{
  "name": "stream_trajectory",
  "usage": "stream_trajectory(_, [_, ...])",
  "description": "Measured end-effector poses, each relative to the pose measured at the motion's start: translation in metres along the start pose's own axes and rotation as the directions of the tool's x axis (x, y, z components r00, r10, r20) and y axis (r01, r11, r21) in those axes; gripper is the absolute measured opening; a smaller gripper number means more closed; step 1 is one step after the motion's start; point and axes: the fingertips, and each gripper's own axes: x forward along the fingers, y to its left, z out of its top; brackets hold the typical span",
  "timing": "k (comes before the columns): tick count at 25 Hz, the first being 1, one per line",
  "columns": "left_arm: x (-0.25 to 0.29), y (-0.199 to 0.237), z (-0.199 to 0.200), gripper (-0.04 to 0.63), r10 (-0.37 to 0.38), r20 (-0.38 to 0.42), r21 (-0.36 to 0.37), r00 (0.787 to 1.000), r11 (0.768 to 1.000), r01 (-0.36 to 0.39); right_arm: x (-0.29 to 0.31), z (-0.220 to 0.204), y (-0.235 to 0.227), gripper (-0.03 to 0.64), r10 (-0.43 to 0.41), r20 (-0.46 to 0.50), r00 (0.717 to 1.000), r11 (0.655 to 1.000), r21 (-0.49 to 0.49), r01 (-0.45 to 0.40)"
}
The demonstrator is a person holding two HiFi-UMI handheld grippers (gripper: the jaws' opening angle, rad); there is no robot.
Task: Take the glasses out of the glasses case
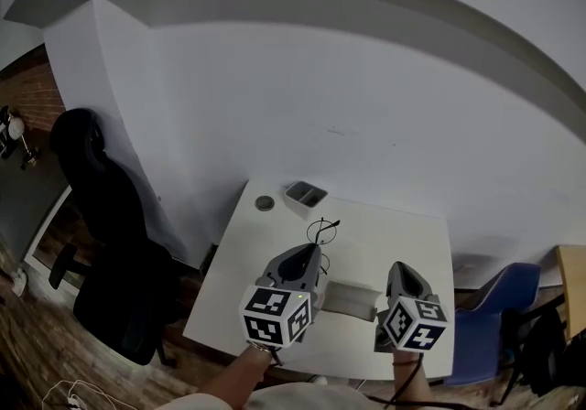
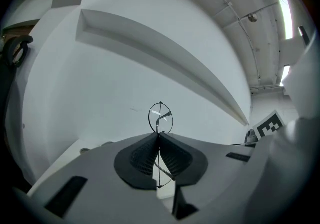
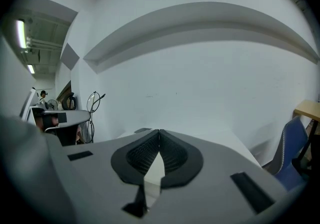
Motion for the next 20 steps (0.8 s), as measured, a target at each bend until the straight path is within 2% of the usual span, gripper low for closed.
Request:
stream_trajectory(7, [-0.001, 0.004, 0.002, 0.025, -0.018, -0.010, -0.009, 1.000, 1.000, 0.018, -0.009, 0.002, -0.006, 0.032, -0.091, 0.010, 0.996, 0.994, -0.062, 0.092])
stream_trajectory(20, [0.004, 0.003, -0.006, 0.025, -0.033, -0.043, -0.020, 0.999, 0.999, 0.032, -0.015, -0.005, -0.014, 0.032, -0.108, -0.008, 0.994, 0.994, -0.031, 0.108])
